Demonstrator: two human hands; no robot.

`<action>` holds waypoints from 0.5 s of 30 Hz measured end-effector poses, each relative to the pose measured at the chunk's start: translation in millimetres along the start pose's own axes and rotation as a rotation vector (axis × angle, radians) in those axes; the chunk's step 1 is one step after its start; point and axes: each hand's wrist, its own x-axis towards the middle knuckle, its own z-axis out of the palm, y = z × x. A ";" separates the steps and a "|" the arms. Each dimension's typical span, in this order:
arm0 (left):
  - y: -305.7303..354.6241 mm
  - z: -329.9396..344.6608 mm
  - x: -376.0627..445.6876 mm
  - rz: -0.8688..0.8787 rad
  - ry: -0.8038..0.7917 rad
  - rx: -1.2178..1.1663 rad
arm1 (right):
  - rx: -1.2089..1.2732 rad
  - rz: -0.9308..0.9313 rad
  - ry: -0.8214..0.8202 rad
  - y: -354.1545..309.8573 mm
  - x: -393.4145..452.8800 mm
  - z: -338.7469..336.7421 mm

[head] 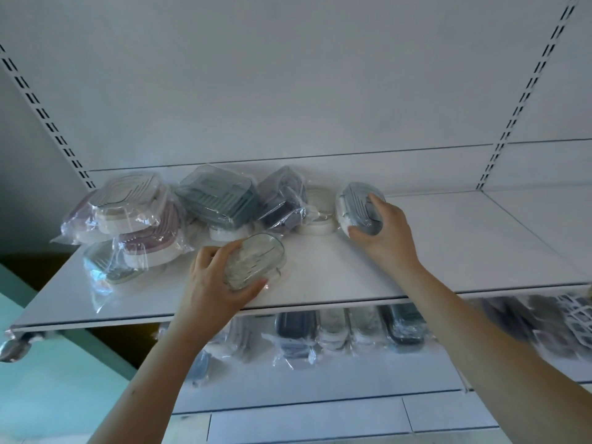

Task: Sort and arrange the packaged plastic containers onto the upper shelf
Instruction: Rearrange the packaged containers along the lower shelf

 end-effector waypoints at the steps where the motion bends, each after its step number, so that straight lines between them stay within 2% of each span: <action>1: 1.6 1.2 -3.9 -0.003 0.025 -0.010 | 0.000 -0.017 0.010 0.7 -6.4 -3.2; 6: 10.6 2.0 -27.0 0.058 0.022 -0.123 | 0.029 -0.068 0.078 1.0 -35.7 -15.8; 11: 13.3 -4.2 -52.5 0.092 0.035 -0.194 | -0.015 -0.180 0.063 2.4 -74.3 -27.9; 15: 17.9 -5.4 -77.9 0.205 0.061 -0.182 | -0.019 -0.229 0.126 5.7 -106.4 -37.3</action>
